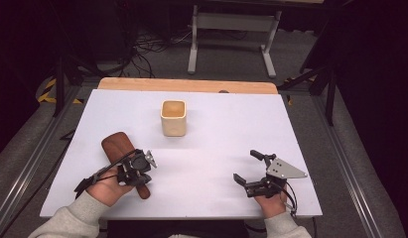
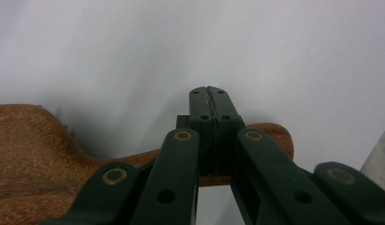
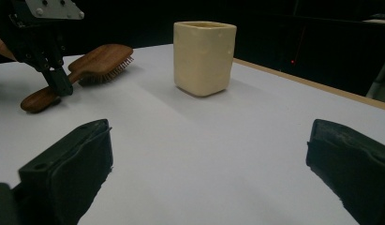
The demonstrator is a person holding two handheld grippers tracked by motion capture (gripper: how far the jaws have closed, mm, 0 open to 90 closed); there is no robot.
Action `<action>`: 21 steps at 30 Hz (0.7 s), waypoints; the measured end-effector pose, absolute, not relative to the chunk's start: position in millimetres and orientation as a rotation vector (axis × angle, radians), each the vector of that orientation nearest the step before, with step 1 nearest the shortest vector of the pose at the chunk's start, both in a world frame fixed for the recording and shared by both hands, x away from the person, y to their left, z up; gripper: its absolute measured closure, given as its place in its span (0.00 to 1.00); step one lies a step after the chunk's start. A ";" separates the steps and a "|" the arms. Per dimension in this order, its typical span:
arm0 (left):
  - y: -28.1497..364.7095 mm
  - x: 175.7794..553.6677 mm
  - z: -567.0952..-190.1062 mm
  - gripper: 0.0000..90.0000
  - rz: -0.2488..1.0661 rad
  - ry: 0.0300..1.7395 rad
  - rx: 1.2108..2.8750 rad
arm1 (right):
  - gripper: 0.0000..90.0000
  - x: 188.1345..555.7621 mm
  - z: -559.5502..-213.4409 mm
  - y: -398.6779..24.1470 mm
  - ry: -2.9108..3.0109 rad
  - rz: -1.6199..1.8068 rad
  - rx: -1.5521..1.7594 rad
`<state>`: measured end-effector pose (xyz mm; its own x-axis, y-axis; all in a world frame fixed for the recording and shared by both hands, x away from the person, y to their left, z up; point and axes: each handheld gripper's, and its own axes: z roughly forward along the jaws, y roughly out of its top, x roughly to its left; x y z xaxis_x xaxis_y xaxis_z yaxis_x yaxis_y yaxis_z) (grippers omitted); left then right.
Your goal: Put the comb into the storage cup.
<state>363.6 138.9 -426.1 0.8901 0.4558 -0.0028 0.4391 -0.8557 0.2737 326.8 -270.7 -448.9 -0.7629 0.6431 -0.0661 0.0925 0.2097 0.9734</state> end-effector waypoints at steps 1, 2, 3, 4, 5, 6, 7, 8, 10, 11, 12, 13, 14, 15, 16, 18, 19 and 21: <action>138.9 363.6 -426.1 1.00 0.090 0.673 2.790 | 0.01 326.8 -448.9 -270.7 2.028 1.582 0.680; 139.4 363.1 -426.2 1.00 0.088 0.680 2.794 | 0.01 326.7 -448.9 -270.6 2.028 1.582 0.680; 140.6 362.4 -426.5 1.00 0.092 0.679 2.797 | 0.01 326.8 -448.9 -270.6 2.028 1.582 0.680; 140.6 362.4 -426.5 1.00 0.092 0.679 2.797 | 0.01 326.8 -448.9 -270.6 2.028 1.582 0.680; 141.8 361.5 -426.7 1.00 0.090 0.682 2.796 | 0.01 326.8 -448.9 -270.6 2.028 1.582 0.680; 142.8 360.8 -426.7 1.00 0.088 0.688 2.801 | 0.01 326.8 -448.9 -270.7 2.027 1.584 0.680; 145.1 360.0 -427.3 1.00 0.084 0.691 2.804 | 0.01 326.9 -449.0 -270.6 2.028 1.583 0.680; 145.1 360.0 -427.3 1.00 0.084 0.691 2.804 | 0.01 326.9 -449.0 -270.6 2.028 1.583 0.680; 149.7 359.0 -428.4 1.00 0.085 0.699 2.804 | 0.01 327.0 -449.0 -270.6 2.028 1.583 0.679; 151.3 358.5 -428.8 1.00 0.087 0.706 2.804 | 0.01 327.0 -449.1 -270.5 2.028 1.582 0.679; 151.3 358.5 -428.8 1.00 0.087 0.706 2.804 | 0.01 327.0 -449.1 -270.5 2.028 1.582 0.680; 154.8 357.9 -429.5 1.00 0.085 0.713 2.804 | 0.01 327.0 -449.0 -270.5 2.028 1.582 0.680; 154.8 357.9 -429.5 1.00 0.085 0.713 2.804 | 0.02 327.0 -449.1 -270.4 2.028 1.582 0.680; 158.3 357.0 -430.0 1.00 0.079 0.722 2.811 | 0.01 327.1 -449.1 -270.4 2.028 1.582 0.682; 159.5 356.9 -430.5 1.00 0.083 0.721 2.807 | 0.02 327.1 -449.1 -270.3 2.028 1.582 0.682; 162.7 356.3 -430.9 1.00 0.082 0.730 2.808 | 0.02 327.2 -449.2 -270.3 2.028 1.582 0.683; 164.1 355.7 -431.0 1.00 0.078 0.739 2.808 | 0.02 327.2 -449.2 -270.3 2.028 1.583 0.683; 166.1 355.1 -431.7 1.00 0.078 0.747 2.806 | 0.02 327.2 -449.2 -270.3 2.027 1.582 0.684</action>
<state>355.1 166.1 -431.7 0.8681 0.4963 -0.0092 0.4837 -0.8415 0.2405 327.2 -270.3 -449.2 -0.7622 0.6442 -0.0638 0.0945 0.2082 0.9735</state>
